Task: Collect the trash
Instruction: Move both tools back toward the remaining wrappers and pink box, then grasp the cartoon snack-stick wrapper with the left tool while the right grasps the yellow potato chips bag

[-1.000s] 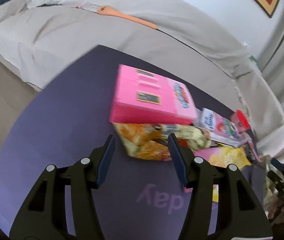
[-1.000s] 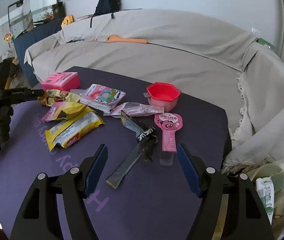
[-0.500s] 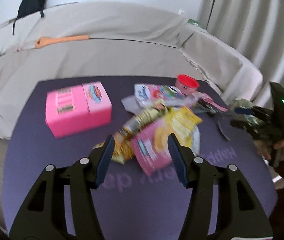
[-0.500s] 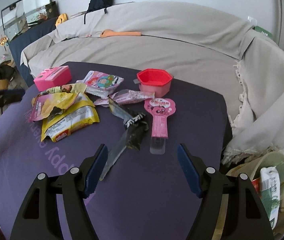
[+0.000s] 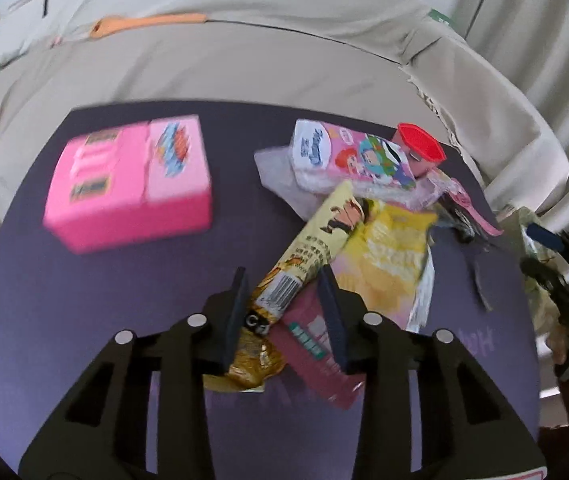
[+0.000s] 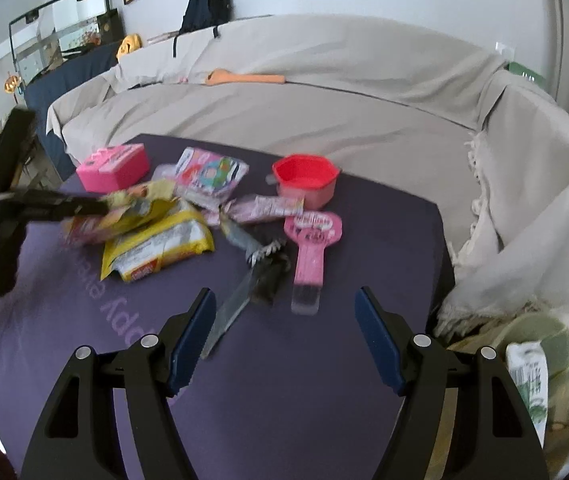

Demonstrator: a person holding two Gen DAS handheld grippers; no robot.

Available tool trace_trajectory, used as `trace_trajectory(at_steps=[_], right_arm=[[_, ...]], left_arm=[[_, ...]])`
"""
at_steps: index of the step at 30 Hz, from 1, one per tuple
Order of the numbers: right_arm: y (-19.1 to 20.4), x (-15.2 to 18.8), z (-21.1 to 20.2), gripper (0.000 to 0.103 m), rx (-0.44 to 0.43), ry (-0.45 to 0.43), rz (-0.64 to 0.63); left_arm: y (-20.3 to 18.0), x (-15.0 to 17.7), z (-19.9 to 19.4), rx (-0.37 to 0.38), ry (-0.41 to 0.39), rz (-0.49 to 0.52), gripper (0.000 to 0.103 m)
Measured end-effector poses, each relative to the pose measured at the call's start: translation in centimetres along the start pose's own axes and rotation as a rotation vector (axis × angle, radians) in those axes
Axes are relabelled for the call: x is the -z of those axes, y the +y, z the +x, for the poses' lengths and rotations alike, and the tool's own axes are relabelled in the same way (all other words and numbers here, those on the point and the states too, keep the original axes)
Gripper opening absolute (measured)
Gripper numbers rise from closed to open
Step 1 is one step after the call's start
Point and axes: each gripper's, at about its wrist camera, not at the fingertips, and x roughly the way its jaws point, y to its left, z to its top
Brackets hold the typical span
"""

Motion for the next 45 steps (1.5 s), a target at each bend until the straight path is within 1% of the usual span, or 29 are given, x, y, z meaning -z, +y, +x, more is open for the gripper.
trace_trajectory(at_steps=[2, 5, 7, 8, 9, 12, 14, 15, 17, 18, 21, 23, 26, 29, 31, 35, 36, 38, 40, 42, 45], right_arm=[[-0.1, -0.6, 0.7, 0.068, 0.007, -0.005, 0.005], [-0.6, -1.7, 2.4, 0.068, 0.026, 0.0, 0.041], [-1.0, -2.5, 4.0, 0.068, 0.035, 0.014, 0.063], [-1.1, -2.9, 4.9, 0.068, 0.036, 0.025, 0.07], [-1.3, -3.4, 6.0, 0.068, 0.036, 0.043, 0.078], [-2.0, -4.0, 8.5, 0.068, 0.039, 0.097, 0.117], [-2.3, -4.0, 9.4, 0.068, 0.036, 0.125, 0.147], [-2.5, -3.9, 9.7, 0.068, 0.017, 0.134, 0.169], [-2.7, -3.8, 9.8, 0.068, 0.011, 0.139, 0.194], [-2.8, -3.7, 9.7, 0.068, 0.008, 0.137, 0.199], [-2.9, -3.5, 9.4, 0.068, 0.0, 0.14, 0.19], [-3.0, -3.3, 9.1, 0.068, -0.002, 0.135, 0.179], [-2.3, -3.0, 7.7, 0.068, 0.039, 0.089, 0.131], [-0.9, -2.9, 5.9, 0.068, 0.049, 0.03, 0.089], [0.6, -3.2, 4.9, 0.068, 0.027, 0.005, 0.072], [5.1, -4.1, 4.2, 0.068, -0.067, -0.007, 0.017], [6.3, -4.2, 4.2, 0.068, -0.091, -0.004, -0.002], [9.3, -4.7, 5.0, 0.067, -0.153, 0.015, -0.04], [11.5, -5.1, 6.1, 0.064, -0.192, 0.037, -0.049], [13.0, -5.2, 7.9, 0.06, -0.205, 0.079, -0.05], [13.8, -4.9, 9.9, 0.059, -0.188, 0.129, -0.045]], left_arm=[[-0.3, 1.2, -0.9, -0.003, 0.012, 0.001, 0.034], [-0.6, 2.9, -2.0, 0.052, 0.045, -0.003, 0.034], [-0.9, 3.5, -2.6, 0.078, 0.049, -0.002, 0.035], [-1.1, 3.6, -2.9, 0.082, 0.039, 0.004, 0.035], [-1.2, 3.7, -3.1, 0.079, 0.028, 0.009, 0.036], [-1.7, 3.3, -3.2, 0.025, -0.012, 0.024, 0.037], [-1.5, 2.7, -2.4, -0.007, -0.011, 0.015, 0.037], [-1.4, 2.6, -2.2, -0.018, -0.011, 0.011, 0.037], [-1.2, 2.1, -1.2, -0.07, -0.007, -0.007, 0.037], [-1.1, 1.9, -0.7, -0.078, -0.003, -0.019, 0.037], [-1.0, 1.7, -0.1, -0.059, 0.009, -0.036, 0.037], [-1.2, 1.8, -0.2, -0.055, 0.007, -0.029, 0.037], [-1.3, 1.9, 0.0, -0.061, 0.009, -0.024, 0.038], [-1.1, 2.0, 0.0, -0.059, 0.004, -0.031, 0.038], [-0.8, 2.1, -0.2, -0.06, -0.003, -0.042, 0.038], [0.6, 2.6, -1.4, -0.07, -0.031, -0.077, 0.038], [1.1, 2.8, -1.8, -0.068, -0.036, -0.089, 0.038], [2.1, 3.2, -2.7, -0.065, -0.047, -0.113, 0.041], [3.1, 3.8, -3.6, -0.072, -0.061, -0.133, 0.042], [3.9, 4.3, -4.3, -0.072, -0.068, -0.149, 0.042], [4.8, 5.0, -5.2, -0.059, -0.075, -0.163, 0.042]])
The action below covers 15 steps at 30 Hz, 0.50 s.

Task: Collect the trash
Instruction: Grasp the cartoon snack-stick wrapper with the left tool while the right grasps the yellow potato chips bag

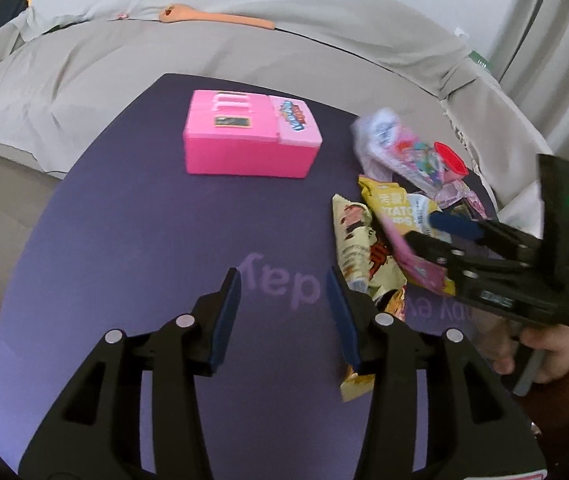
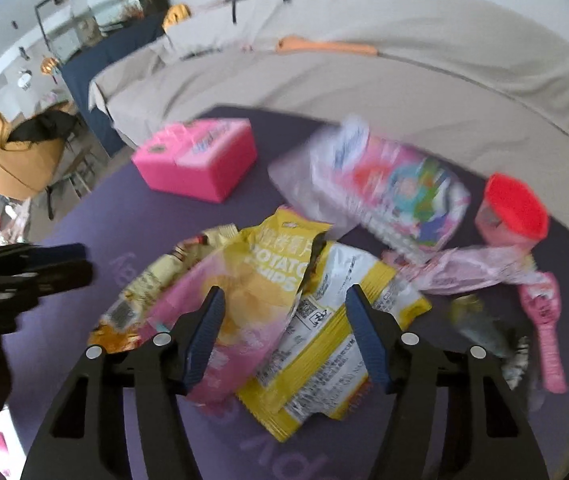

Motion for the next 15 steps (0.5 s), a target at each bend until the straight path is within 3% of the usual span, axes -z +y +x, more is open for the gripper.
trace_trajectory(at_steps=[1, 5, 9, 15], right_arm=[[0.3, 0.1, 0.2, 0.057, 0.005, 0.001, -0.009], [2.0, 0.6, -0.1, 0.015, 0.025, 0.027, -0.131], [1.5, 1.1, -1.6, 0.006, -0.004, 0.025, -0.149], [-1.4, 1.8, -4.9, 0.006, 0.065, -0.028, -0.112]], left_arm=[[0.3, 0.2, -0.2, 0.007, -0.002, -0.002, 0.042], [0.2, 0.3, -0.1, 0.045, 0.001, -0.005, 0.043], [-0.9, -0.1, 0.6, 0.093, 0.013, -0.005, 0.043], [-2.4, -0.3, 3.4, 0.027, 0.054, 0.007, 0.043]])
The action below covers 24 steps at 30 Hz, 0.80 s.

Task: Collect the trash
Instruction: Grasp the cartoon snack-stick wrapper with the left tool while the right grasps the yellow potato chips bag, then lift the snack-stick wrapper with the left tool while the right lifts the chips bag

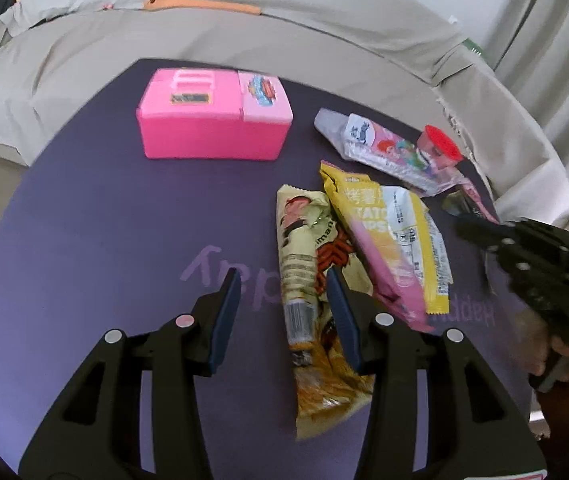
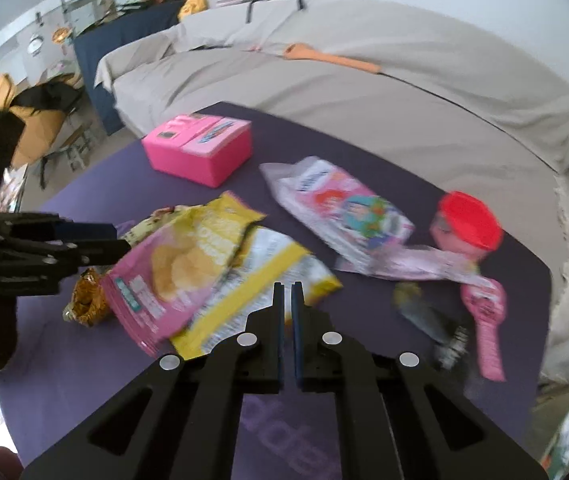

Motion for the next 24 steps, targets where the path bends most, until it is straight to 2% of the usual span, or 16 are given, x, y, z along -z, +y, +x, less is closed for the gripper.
trace_trajectory(at_steps=[1, 2, 4, 7, 9, 11, 13, 18, 21, 24], right_arm=[[-0.6, 0.2, -0.5, 0.006, 0.008, -0.01, 0.019], [-1.2, 0.4, -1.0, 0.007, 0.009, -0.021, 0.044], [-2.0, 0.6, -1.3, 0.007, -0.013, -0.018, 0.086], [-2.1, 0.6, -1.5, 0.008, -0.046, -0.014, 0.115], [-1.1, 0.3, -1.4, 0.012, -0.058, -0.019, 0.095], [0.4, -0.1, -1.0, 0.025, -0.081, -0.017, 0.059], [1.9, -0.6, -0.2, 0.033, -0.135, -0.008, 0.038], [4.6, -2.1, 3.2, 0.033, -0.177, 0.043, 0.08], [5.6, -2.6, 6.1, 0.033, -0.145, 0.106, 0.099], [6.2, -3.1, 7.1, 0.035, -0.112, 0.102, 0.098]], left_arm=[[-0.1, 0.0, 0.4, 0.004, 0.01, -0.004, 0.041], [-0.3, 0.1, 0.5, 0.014, 0.011, -0.006, 0.031], [-0.7, 0.2, 0.5, 0.029, 0.006, 0.009, 0.018], [-0.7, 0.4, -0.4, 0.02, -0.014, 0.014, 0.016], [0.0, 0.4, -1.4, -0.016, -0.042, 0.012, 0.016], [1.3, 0.5, -2.4, -0.069, -0.073, 0.004, 0.016], [3.1, 0.7, -3.2, -0.108, -0.084, -0.026, 0.016], [6.1, 1.3, -3.8, -0.14, -0.076, -0.083, 0.016], [6.8, 1.6, -3.9, -0.126, -0.065, -0.1, 0.016], [7.0, 2.0, -3.9, -0.113, -0.061, -0.099, 0.016]])
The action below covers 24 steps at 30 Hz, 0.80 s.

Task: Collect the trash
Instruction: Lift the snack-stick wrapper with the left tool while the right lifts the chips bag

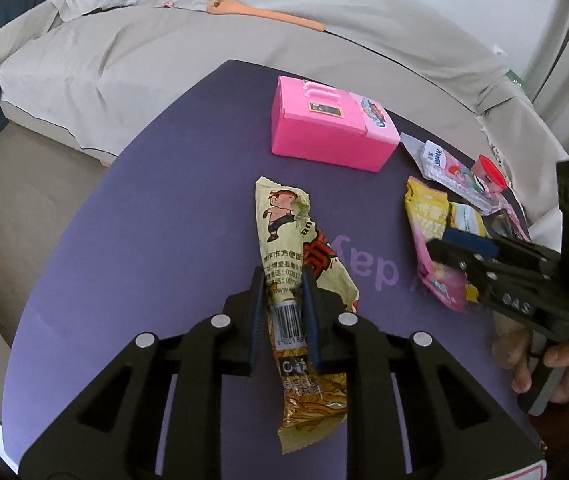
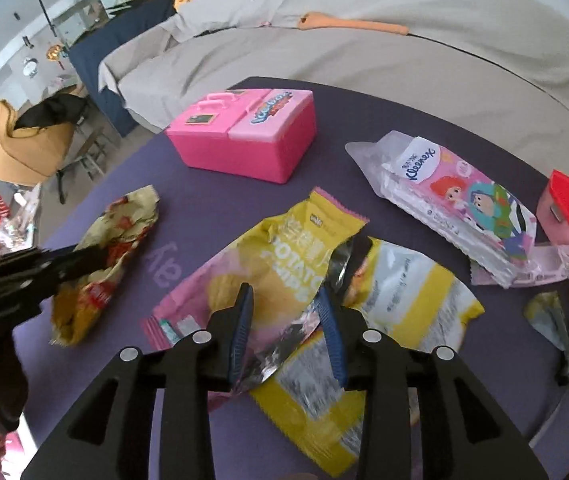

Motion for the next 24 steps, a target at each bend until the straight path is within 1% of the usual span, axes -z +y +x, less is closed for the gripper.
trace_trajectory(at_steps=[5, 9, 11, 12, 13, 14, 16, 18, 22, 24], right_arm=[[0.5, -0.5, 0.4, 0.037, 0.037, 0.025, -0.02], [0.3, -1.2, 0.8, 0.037, 0.029, 0.018, -0.014], [0.4, -1.9, 1.4, 0.037, 0.028, 0.014, -0.037], [0.4, -2.1, 1.6, 0.035, 0.026, 0.015, -0.058], [0.4, -2.1, 1.6, 0.019, 0.024, 0.017, -0.076], [0.5, -2.2, 1.6, 0.008, 0.027, 0.019, -0.086], [0.5, -1.8, 0.9, 0.007, 0.014, 0.007, -0.099], [0.3, -1.3, -0.4, 0.006, 0.01, -0.025, -0.109], [-0.8, -0.5, -4.8, 0.005, 0.002, -0.121, -0.129], [-1.5, -0.3, -6.3, 0.004, 0.007, -0.143, -0.131]], left_arm=[[0.4, 0.0, 0.3, 0.014, 0.007, -0.019, 0.017], [0.3, -0.1, 0.4, 0.015, 0.007, -0.028, 0.017], [0.5, -0.2, 0.3, 0.011, 0.008, -0.04, 0.017], [0.6, -0.2, 0.1, 0.008, 0.007, -0.052, 0.017], [0.8, -0.3, 0.0, 0.011, 0.007, -0.058, 0.017], [0.8, -0.2, -0.3, 0.013, 0.006, -0.066, 0.017], [0.7, -0.2, -0.9, 0.017, 0.0, -0.073, 0.016], [0.3, -0.3, -1.4, 0.014, -0.011, -0.067, 0.016], [-1.4, -0.6, -2.3, 0.013, -0.021, -0.057, 0.016], [-2.6, -0.9, -3.0, 0.024, -0.042, -0.047, 0.016]])
